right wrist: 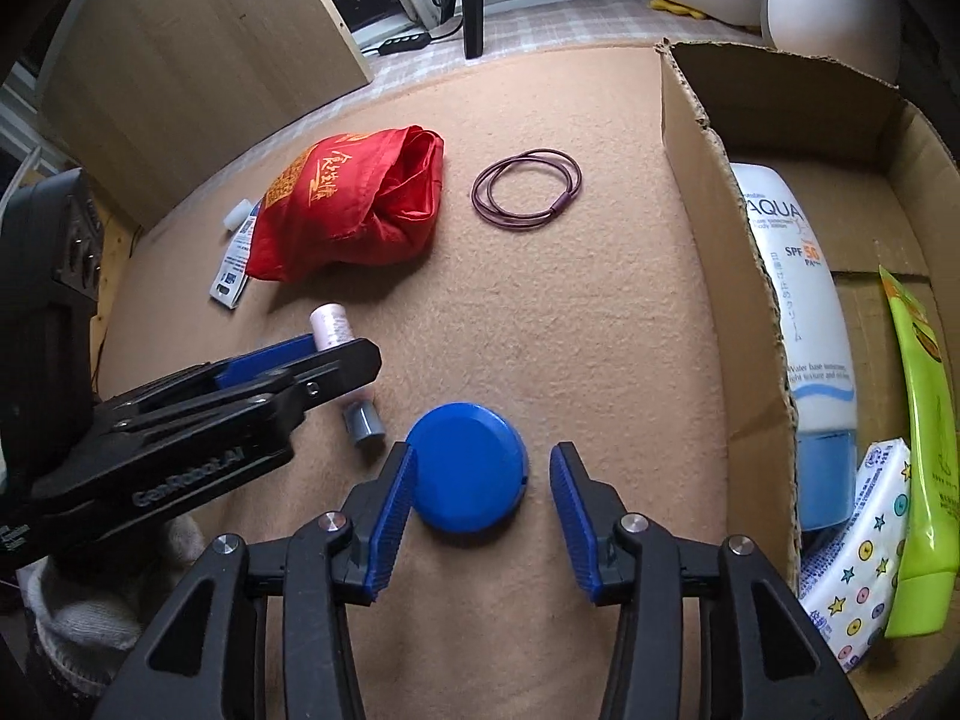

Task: Organize objects
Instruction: 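Grasp the pink-white small bottle with the left tool while the right tool holds the blue container, then lift the pink bottle and blue container and carry both toward the box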

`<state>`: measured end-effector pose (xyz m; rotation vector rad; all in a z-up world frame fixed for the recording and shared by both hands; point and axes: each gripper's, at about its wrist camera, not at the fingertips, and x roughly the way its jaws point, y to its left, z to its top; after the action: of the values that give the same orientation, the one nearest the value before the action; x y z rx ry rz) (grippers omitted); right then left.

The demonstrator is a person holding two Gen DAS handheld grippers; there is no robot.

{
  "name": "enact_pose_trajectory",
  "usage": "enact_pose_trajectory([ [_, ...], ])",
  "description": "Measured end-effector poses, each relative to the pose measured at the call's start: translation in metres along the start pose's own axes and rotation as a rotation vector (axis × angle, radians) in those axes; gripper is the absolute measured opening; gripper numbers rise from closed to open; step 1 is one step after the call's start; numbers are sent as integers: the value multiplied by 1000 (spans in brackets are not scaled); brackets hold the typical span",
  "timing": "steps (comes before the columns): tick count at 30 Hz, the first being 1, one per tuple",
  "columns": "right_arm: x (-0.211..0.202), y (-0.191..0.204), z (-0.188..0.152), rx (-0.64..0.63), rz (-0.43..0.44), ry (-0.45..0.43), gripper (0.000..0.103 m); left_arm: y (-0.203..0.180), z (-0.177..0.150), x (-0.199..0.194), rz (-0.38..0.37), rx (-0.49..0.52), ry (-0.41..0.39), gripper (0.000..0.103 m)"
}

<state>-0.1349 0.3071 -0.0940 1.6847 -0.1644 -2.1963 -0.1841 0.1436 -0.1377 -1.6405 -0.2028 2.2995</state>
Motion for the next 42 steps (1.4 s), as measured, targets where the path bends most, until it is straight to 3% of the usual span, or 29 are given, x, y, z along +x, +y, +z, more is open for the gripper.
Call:
enact_pose_trajectory([
  [7,4,5,0,-27,-7,14,43,10,-12,-5,10,-2,-6,22],
  [26,16,34,-9,-175,-108,19,48,23,-65,-29,21,-10,-23,22],
  [34,22,52,-21,-306,-218,13,47,25,-73,-33,21,-18,-26,22],
  [42,20,52,-23,-302,-215,-9,46,29,-75,-36,22,-27,-31,22],
])
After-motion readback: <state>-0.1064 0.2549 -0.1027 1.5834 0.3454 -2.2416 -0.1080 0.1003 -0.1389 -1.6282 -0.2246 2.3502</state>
